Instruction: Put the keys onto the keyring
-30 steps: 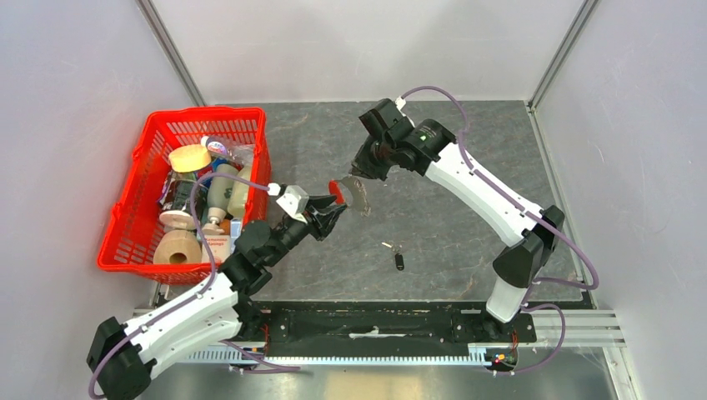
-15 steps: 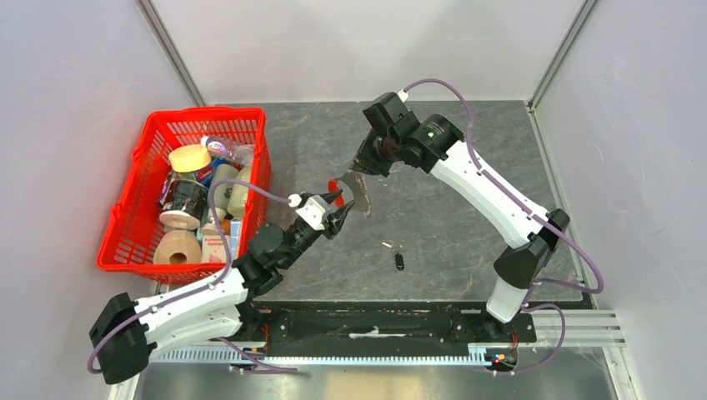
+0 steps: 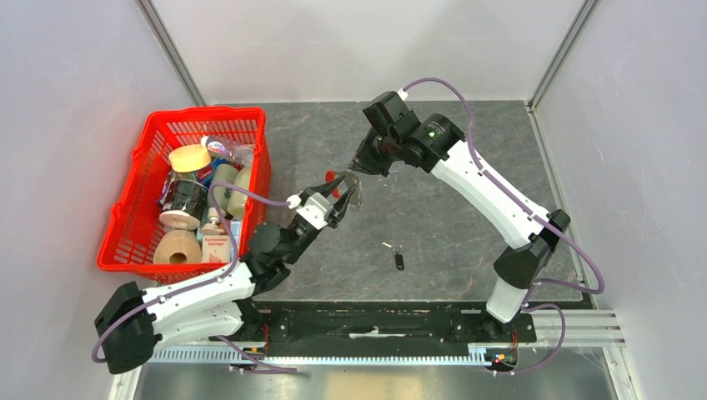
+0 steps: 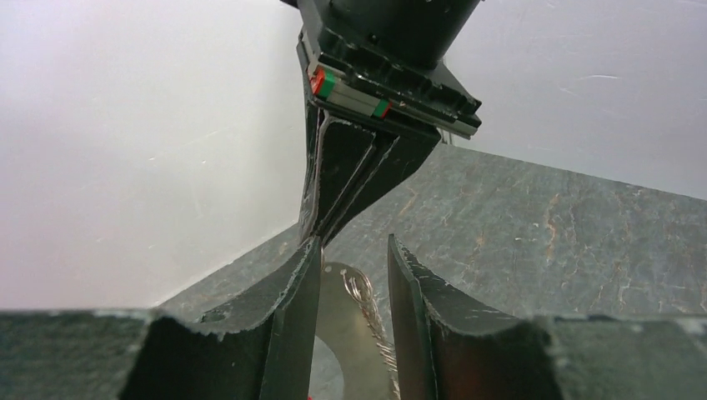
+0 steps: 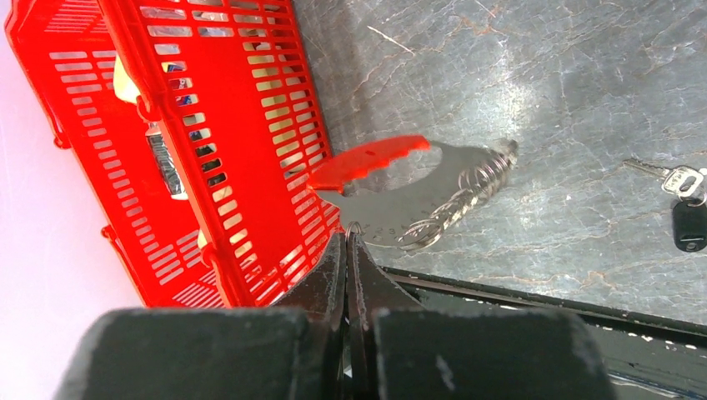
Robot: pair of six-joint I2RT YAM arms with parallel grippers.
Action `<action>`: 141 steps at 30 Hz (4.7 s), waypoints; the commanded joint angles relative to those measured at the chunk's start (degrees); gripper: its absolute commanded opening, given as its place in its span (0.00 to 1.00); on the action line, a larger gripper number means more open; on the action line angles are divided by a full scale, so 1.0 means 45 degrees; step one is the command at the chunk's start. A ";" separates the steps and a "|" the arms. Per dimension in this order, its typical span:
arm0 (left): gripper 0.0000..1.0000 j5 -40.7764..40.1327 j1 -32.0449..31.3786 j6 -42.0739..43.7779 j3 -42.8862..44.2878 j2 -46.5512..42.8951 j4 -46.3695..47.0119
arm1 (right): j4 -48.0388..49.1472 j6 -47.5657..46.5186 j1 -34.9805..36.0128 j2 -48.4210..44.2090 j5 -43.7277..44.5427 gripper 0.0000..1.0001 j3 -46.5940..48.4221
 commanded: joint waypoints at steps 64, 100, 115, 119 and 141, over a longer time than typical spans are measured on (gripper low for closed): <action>0.28 -0.3262 -0.1173 0.4826 -0.0020 0.2130 0.3806 | 0.0348 -0.0157 0.0563 -0.0846 -0.0051 0.00 0.1073; 0.02 -0.1786 -0.1165 0.3841 0.0352 0.0107 0.0898 | 0.0809 -0.0098 0.0935 -0.1780 -0.0054 0.00 0.0049; 0.02 -0.1611 -0.1170 0.3698 0.0477 -0.0649 -0.0367 | 0.0733 -0.0908 0.0939 -0.2435 -0.0733 0.03 -0.0400; 0.02 -0.1572 -0.1172 0.3650 0.0495 -0.0799 -0.0564 | 0.0606 -0.1225 0.0935 -0.2572 -0.0908 0.08 -0.0381; 0.02 -0.0016 -0.1175 0.1462 0.1008 -0.2375 -0.3498 | -0.0444 -0.5080 0.0705 -0.4129 -0.0959 0.27 -0.0843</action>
